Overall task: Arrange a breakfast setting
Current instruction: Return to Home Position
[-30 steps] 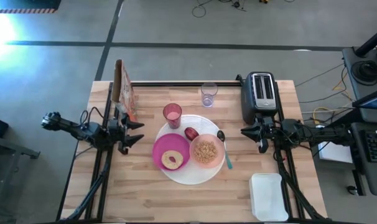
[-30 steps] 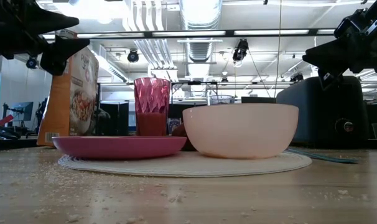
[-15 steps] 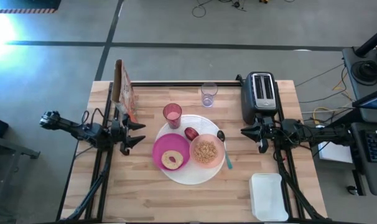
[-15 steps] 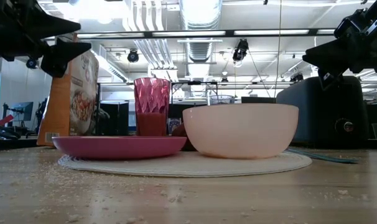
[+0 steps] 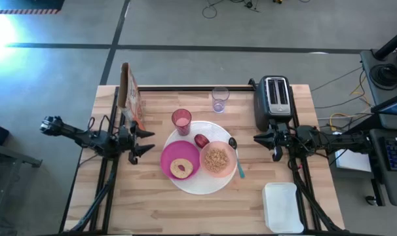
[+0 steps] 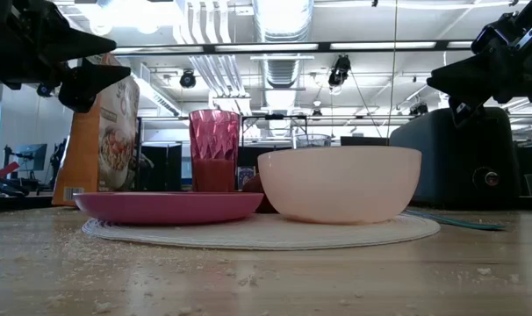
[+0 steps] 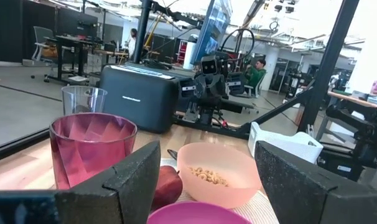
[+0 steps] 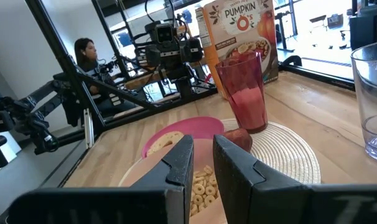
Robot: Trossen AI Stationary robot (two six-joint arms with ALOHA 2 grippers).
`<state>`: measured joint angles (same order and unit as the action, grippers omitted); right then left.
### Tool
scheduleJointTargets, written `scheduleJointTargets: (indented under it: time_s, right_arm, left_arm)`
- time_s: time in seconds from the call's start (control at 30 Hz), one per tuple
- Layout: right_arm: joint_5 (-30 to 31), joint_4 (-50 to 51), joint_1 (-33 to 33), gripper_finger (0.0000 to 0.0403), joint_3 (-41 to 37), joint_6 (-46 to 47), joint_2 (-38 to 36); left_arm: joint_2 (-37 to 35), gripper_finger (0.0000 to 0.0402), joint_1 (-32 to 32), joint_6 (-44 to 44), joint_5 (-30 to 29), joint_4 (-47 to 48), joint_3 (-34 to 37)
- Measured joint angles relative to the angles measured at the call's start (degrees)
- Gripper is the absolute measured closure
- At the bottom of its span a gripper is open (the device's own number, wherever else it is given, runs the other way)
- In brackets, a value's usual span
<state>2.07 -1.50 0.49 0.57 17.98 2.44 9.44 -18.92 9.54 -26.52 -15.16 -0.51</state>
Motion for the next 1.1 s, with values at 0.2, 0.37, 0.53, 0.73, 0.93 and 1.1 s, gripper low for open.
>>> scheduleJointTargets:
  time_s: [0.2, 0.37, 0.53, 0.73, 0.93, 1.1]
  right_arm:
    - [0.0, 0.0, 0.0, 0.0351, 0.0, 0.0, 0.0]
    - [0.0, 0.0, 0.0, 0.0351, 0.0, 0.0, 0.0]
    - [0.0, 0.0, 0.0, 0.0351, 0.0, 0.0, 0.0]
    - [0.0, 0.0, 0.0, 0.0351, 0.0, 0.0, 0.0]
    - [0.0, 0.0, 0.0, 0.0351, 0.0, 0.0, 0.0]
    - [0.0, 0.0, 0.0, 0.0351, 0.0, 0.0, 0.0]
  left_arm:
    - [1.5, 0.0157, 0.0, 0.0, 0.0, -0.1, -0.7]
    - [2.5, 0.0157, 0.0, 0.0, 0.0, -0.1, -1.2]
    - [3.1, 0.0157, 0.0, 0.0, 0.0, 0.0, -1.2]
    - [4.1, 0.0157, 0.0, 0.0, 0.0, 0.0, -1.2]
    - [5.0, 0.0157, 0.0, 0.0, 0.0, 0.0, -1.2]
    - [5.7, 0.0157, 0.0, 0.0, 0.0, 0.0, -1.2]
